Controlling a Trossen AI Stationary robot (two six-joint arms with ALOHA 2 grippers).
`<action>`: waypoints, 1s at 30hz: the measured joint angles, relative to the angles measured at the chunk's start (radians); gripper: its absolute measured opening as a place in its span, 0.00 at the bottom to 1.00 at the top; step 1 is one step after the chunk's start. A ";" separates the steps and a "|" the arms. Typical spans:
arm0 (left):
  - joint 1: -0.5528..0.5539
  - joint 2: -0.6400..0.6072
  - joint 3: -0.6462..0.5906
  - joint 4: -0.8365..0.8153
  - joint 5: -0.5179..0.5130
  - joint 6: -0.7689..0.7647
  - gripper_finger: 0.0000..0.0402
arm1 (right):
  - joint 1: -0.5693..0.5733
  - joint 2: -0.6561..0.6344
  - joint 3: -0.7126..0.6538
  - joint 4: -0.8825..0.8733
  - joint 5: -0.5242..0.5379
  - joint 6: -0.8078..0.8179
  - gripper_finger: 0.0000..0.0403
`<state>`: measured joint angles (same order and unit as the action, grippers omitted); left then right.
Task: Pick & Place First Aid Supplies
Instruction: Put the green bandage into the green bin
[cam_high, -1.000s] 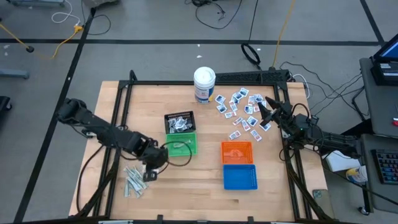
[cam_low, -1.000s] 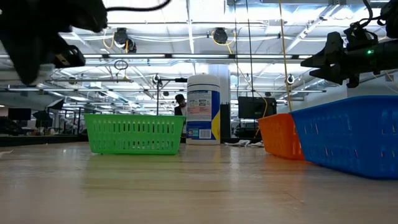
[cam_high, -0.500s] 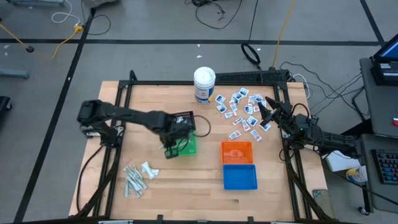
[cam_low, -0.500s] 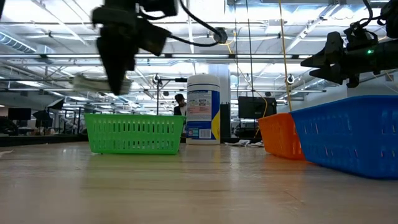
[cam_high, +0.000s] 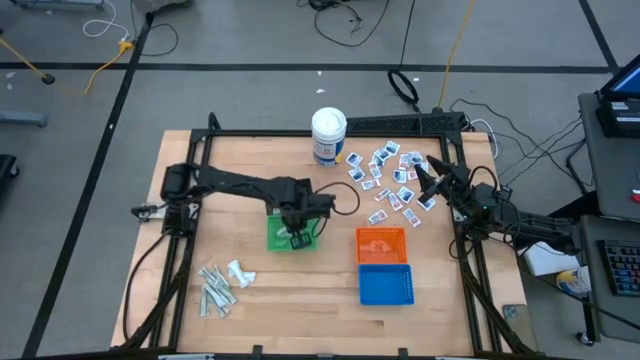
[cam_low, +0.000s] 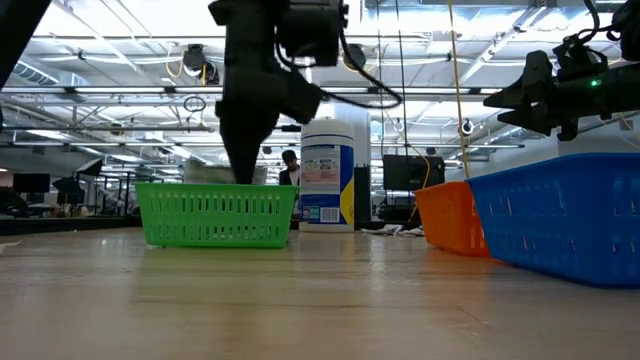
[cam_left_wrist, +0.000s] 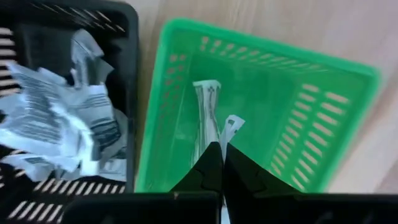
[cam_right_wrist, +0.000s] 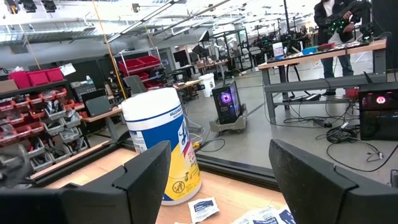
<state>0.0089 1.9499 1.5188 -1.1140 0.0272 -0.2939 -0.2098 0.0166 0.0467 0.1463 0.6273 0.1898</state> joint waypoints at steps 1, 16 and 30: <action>-0.004 0.014 0.000 0.003 -0.009 -0.002 0.00 | 0.000 0.000 0.000 0.000 0.000 0.000 0.66; -0.011 0.053 0.000 0.009 0.017 0.002 0.27 | 0.000 0.000 0.000 0.000 0.000 0.000 0.66; -0.005 -0.074 -0.002 -0.073 0.130 0.091 0.56 | 0.000 0.000 0.000 0.000 0.000 0.000 0.66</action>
<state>0.0034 1.8758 1.5172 -1.1866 0.1577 -0.2033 -0.2097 0.0162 0.0471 0.1463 0.6273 0.1898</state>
